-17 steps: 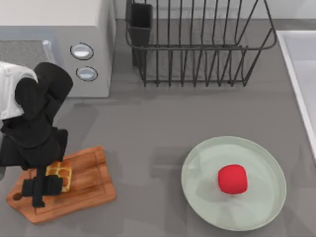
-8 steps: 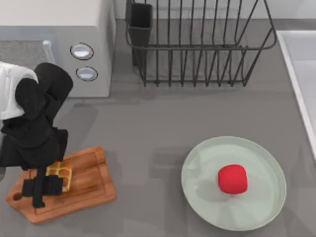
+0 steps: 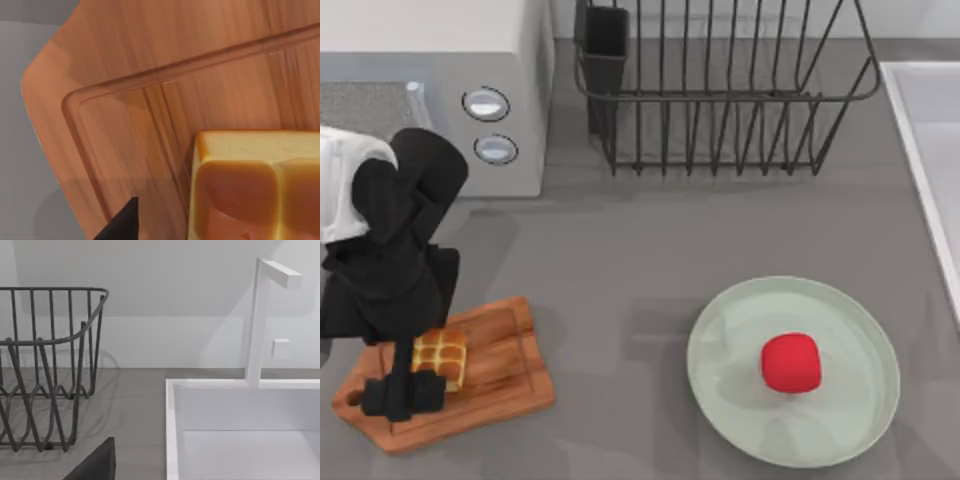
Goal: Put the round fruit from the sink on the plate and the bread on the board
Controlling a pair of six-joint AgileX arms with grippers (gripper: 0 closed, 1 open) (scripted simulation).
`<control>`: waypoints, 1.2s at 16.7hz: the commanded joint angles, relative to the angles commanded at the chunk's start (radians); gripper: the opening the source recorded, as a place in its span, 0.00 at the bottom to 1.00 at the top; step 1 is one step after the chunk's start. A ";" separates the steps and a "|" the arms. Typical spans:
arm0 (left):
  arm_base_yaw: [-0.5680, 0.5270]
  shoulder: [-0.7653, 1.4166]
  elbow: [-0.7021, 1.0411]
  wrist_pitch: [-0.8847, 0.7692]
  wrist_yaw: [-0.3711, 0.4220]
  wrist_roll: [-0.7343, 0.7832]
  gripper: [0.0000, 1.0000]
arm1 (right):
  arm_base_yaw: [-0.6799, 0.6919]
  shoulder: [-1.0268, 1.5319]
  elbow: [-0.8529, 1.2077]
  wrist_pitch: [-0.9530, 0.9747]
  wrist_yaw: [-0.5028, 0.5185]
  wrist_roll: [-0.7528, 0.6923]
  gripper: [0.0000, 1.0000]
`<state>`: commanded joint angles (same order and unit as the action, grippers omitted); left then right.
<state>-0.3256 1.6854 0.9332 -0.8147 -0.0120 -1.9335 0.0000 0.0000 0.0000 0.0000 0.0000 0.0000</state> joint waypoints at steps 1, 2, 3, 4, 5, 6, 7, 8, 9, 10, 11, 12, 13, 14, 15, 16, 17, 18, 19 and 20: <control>0.000 0.000 0.000 0.000 0.000 0.000 1.00 | 0.000 0.000 0.000 0.000 0.000 0.000 1.00; 0.000 0.000 0.000 0.000 0.000 0.000 1.00 | 0.000 0.000 0.000 0.000 0.000 0.000 1.00; 0.000 0.000 0.000 0.000 0.000 0.000 1.00 | 0.000 0.000 0.000 0.000 0.000 0.000 1.00; 0.000 0.000 0.000 0.000 0.000 0.000 1.00 | 0.000 0.000 0.000 0.000 0.000 0.000 1.00; 0.000 0.000 0.000 0.000 0.000 0.000 1.00 | 0.000 0.000 0.000 0.000 0.000 0.000 1.00; 0.000 0.000 0.000 0.000 0.000 0.000 1.00 | 0.000 0.000 0.000 0.000 0.000 0.000 1.00; 0.000 -0.001 0.000 0.000 0.000 0.000 1.00 | 0.000 0.000 0.000 0.000 0.000 0.000 1.00; 0.000 -0.001 0.000 0.000 0.000 0.000 1.00 | 0.000 0.000 0.000 0.000 0.000 0.000 1.00; 0.001 -0.011 0.000 0.002 0.000 0.008 1.00 | 0.000 0.000 0.000 0.000 0.000 0.000 1.00; 0.002 -0.031 -0.006 0.008 -0.001 0.024 1.00 | 0.000 0.000 0.000 0.000 0.000 0.000 1.00; 0.004 -0.061 -0.019 0.019 -0.001 0.049 1.00 | 0.000 0.000 0.000 0.000 0.000 0.000 1.00; 0.007 -0.100 -0.038 0.034 -0.001 0.081 1.00 | 0.000 0.000 0.000 0.000 0.000 0.000 1.00; 0.012 -0.150 -0.064 0.054 -0.001 0.123 1.00 | 0.000 0.000 0.000 0.000 0.000 0.000 1.00; 0.017 -0.208 -0.096 0.079 -0.001 0.172 1.00 | 0.000 0.000 0.000 0.000 0.000 0.000 1.00; 0.024 -0.276 -0.131 0.108 0.000 0.231 1.00 | 0.000 0.000 0.000 0.000 0.000 0.000 1.00; 0.031 -0.352 -0.170 0.139 0.001 0.297 1.00 | 0.000 0.000 0.000 0.000 0.000 0.000 1.00; 0.039 -0.437 -0.211 0.173 0.002 0.371 1.00 | 0.000 0.000 0.000 0.000 0.000 0.000 1.00; 0.048 -0.528 -0.254 0.209 0.004 0.452 1.00 | 0.000 0.000 0.000 0.000 0.000 0.000 1.00; 0.057 -0.618 -0.298 0.246 0.005 0.536 1.00 | 0.000 0.000 0.000 0.000 0.000 0.000 1.00; 0.069 -0.703 -0.344 0.285 0.006 0.622 1.00 | 0.000 0.000 0.000 0.000 0.000 0.000 1.00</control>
<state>-0.2570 0.9824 0.5891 -0.5299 -0.0057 -1.3111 0.0000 0.0000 0.0000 0.0000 0.0000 0.0000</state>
